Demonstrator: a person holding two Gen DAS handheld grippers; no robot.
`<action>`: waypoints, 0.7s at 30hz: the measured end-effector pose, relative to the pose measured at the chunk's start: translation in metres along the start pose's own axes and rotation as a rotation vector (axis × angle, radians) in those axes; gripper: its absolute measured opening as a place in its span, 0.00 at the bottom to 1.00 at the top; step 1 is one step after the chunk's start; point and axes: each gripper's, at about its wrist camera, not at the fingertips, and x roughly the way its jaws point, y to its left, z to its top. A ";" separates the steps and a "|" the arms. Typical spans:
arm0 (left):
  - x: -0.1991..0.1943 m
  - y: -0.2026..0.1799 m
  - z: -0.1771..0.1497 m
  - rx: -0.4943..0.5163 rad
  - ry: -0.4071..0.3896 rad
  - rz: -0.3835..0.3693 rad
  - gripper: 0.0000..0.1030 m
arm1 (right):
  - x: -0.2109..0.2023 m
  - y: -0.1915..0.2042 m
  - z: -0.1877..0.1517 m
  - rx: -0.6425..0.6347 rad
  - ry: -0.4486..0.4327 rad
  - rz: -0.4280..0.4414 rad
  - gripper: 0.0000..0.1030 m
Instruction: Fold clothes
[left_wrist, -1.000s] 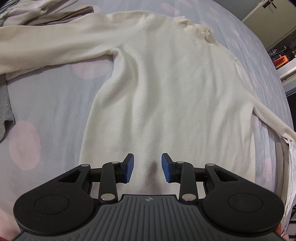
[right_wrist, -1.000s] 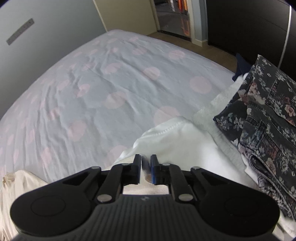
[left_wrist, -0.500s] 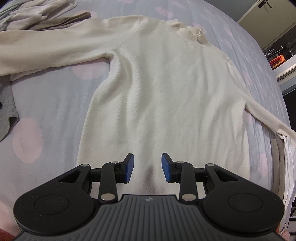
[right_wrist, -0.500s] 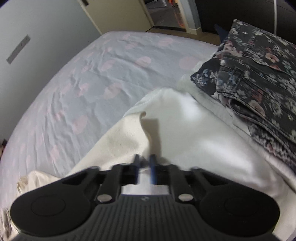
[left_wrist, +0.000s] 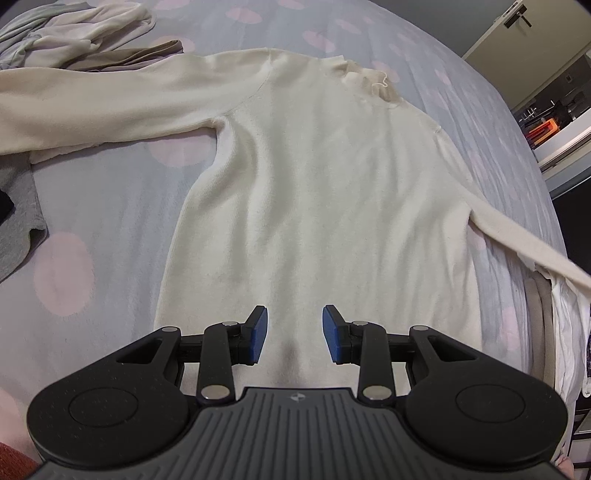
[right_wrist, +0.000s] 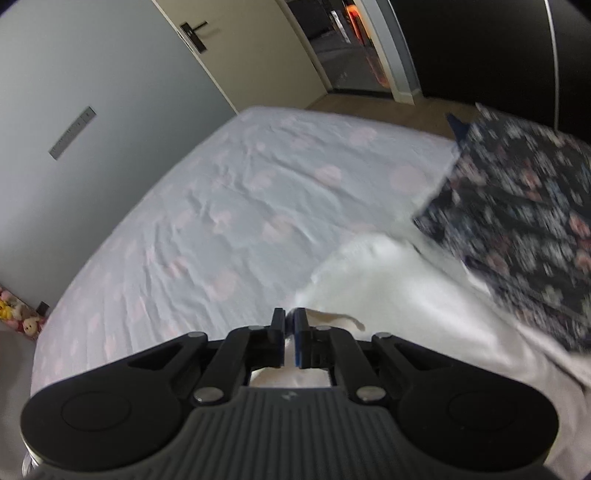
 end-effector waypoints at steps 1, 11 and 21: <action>-0.002 0.001 0.000 -0.001 -0.003 -0.001 0.29 | -0.004 0.000 -0.002 -0.003 0.000 0.000 0.05; -0.021 0.012 0.009 -0.018 -0.038 0.022 0.29 | 0.023 -0.054 -0.051 0.089 0.095 -0.070 0.06; -0.038 0.030 0.011 0.063 0.001 0.088 0.39 | -0.017 -0.011 -0.076 -0.109 0.009 -0.048 0.11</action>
